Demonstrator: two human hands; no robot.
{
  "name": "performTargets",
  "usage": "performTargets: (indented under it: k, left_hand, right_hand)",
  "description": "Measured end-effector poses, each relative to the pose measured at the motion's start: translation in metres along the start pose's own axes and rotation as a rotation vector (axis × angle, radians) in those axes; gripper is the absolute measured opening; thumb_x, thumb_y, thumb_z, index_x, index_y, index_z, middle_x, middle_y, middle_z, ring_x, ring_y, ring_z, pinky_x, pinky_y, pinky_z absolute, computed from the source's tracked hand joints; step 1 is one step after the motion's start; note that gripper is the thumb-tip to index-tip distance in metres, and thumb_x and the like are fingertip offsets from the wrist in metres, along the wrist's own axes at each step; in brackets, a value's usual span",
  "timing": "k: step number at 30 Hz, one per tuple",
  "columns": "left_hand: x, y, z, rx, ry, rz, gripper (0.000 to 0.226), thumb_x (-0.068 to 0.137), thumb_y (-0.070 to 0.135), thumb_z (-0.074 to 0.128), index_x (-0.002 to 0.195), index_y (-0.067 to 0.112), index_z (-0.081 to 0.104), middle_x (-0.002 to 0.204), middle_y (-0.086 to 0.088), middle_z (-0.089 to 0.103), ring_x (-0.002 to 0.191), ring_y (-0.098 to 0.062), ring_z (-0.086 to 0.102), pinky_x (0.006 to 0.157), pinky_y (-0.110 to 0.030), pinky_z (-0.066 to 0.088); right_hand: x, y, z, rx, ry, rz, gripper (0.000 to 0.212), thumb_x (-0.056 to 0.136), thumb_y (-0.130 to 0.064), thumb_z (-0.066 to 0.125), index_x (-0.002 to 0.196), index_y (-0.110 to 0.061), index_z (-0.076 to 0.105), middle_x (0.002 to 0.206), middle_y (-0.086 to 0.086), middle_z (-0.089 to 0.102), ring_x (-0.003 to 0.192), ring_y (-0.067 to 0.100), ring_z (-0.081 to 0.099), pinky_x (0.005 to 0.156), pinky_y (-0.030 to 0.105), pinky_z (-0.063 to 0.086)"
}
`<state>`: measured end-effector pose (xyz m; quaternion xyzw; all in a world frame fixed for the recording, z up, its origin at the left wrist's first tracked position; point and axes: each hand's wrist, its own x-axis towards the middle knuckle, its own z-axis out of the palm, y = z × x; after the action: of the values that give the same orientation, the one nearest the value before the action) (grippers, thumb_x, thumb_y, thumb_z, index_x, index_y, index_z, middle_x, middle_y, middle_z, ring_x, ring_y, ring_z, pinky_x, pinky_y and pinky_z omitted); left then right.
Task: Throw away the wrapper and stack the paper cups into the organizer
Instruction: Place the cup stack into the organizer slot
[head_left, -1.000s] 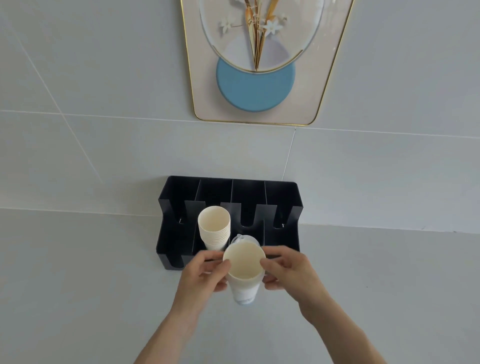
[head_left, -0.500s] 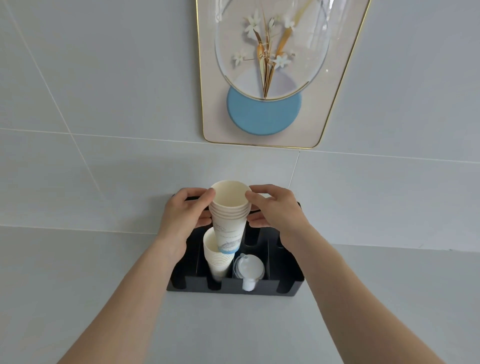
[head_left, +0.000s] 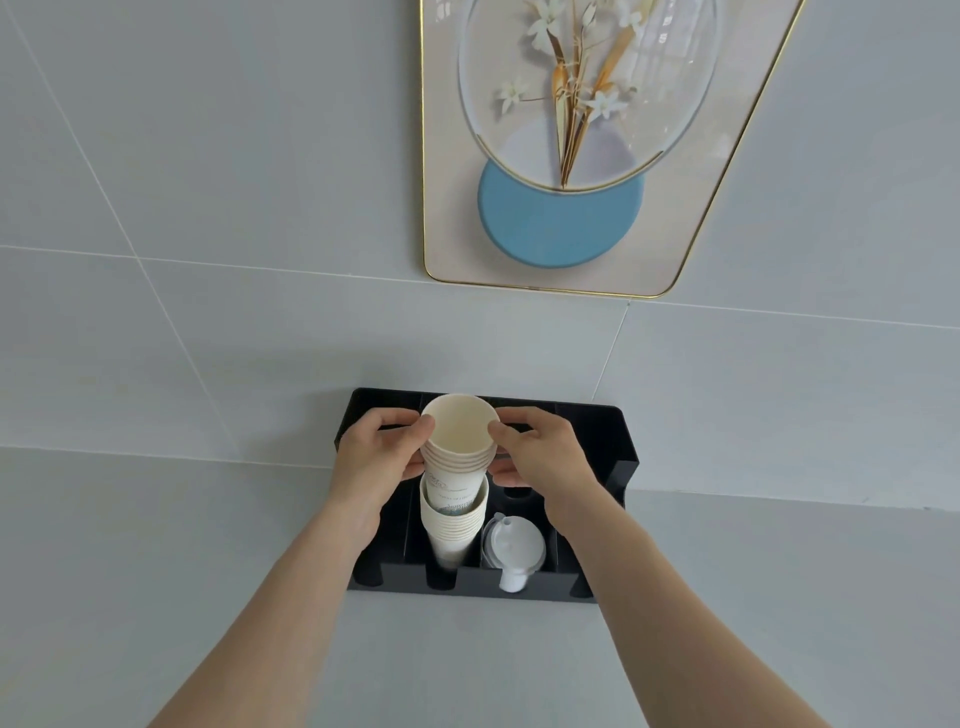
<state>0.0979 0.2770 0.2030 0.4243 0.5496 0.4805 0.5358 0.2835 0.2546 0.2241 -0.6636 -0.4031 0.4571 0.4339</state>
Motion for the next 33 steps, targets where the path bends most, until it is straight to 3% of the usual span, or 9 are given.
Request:
performTargets:
  k: [6,9,12,20,28,30,33]
  left_hand:
    - [0.005,-0.027,-0.001,0.089,-0.002,-0.020,0.020,0.087,0.027,0.077,0.104,0.019,0.069,0.098,-0.005,0.077,0.094,-0.023,0.074,0.075,-0.031,0.058]
    - [0.008,-0.040,-0.002,0.160,0.012,-0.045,0.019,0.085,0.031,0.077,0.101,0.025,0.069,0.099,0.002,0.077,0.096,-0.018,0.073,0.088,-0.039,0.056]
    - [0.009,-0.048,-0.003,0.231,0.035,-0.060,0.017,0.085,0.033,0.077,0.100,0.027,0.069,0.100,0.008,0.075,0.099,-0.011,0.069,0.092,-0.037,0.052]
    - [0.012,-0.062,-0.005,0.275,0.043,-0.090,0.018,0.086,0.034,0.076,0.100,0.026,0.069,0.099,0.010,0.074,0.098,-0.009,0.067,0.089,-0.033,0.048]
    - [0.014,-0.063,-0.003,0.324,0.048,-0.084,0.023,0.086,0.038,0.074,0.105,0.025,0.067,0.098,0.013,0.072,0.101,-0.014,0.067,0.094,-0.038,0.051]
    - [0.013,-0.059,-0.002,0.371,0.050,-0.068,0.028,0.088,0.041,0.071,0.111,0.025,0.064,0.096,0.017,0.069,0.104,-0.016,0.067,0.094,-0.040,0.052]
    - [0.006,-0.052,-0.001,0.439,0.038,-0.014,0.039,0.092,0.042,0.064,0.126,0.024,0.058,0.104,0.013,0.068,0.103,-0.014,0.064,0.087,-0.035,0.049]
  right_hand:
    - [0.014,0.027,0.008,-0.112,0.044,0.038,0.017,0.095,-0.023,0.064,0.110,-0.025,0.074,0.089,0.006,0.078,0.074,0.023,0.073,0.078,0.043,0.066]
    - [0.016,0.037,0.012,-0.182,0.051,0.032,0.022,0.093,-0.024,0.065,0.113,-0.025,0.074,0.095,0.000,0.075,0.072,0.014,0.066,0.068,0.032,0.060]
    - [0.015,0.043,0.013,-0.227,0.040,0.039,0.022,0.094,-0.024,0.064,0.114,-0.028,0.073,0.096,-0.004,0.071,0.074,0.011,0.065,0.058,0.021,0.048]
    - [0.017,0.056,0.018,-0.245,0.041,0.068,0.025,0.094,-0.024,0.065,0.118,-0.028,0.073,0.092,-0.010,0.069,0.078,0.011,0.068,0.067,0.025,0.056]
    - [0.017,0.056,0.018,-0.272,0.067,0.078,0.027,0.095,-0.030,0.065,0.120,-0.027,0.071,0.089,-0.014,0.065,0.083,0.012,0.067,0.074,0.028,0.054]
    - [0.015,0.054,0.017,-0.301,0.066,0.081,0.032,0.094,-0.035,0.065,0.125,-0.026,0.068,0.096,-0.011,0.067,0.093,0.017,0.068,0.082,0.032,0.055]
    - [0.010,0.055,0.013,-0.383,0.065,0.046,0.046,0.094,-0.045,0.063,0.136,-0.025,0.061,0.123,0.002,0.069,0.112,0.022,0.065,0.093,0.035,0.051]
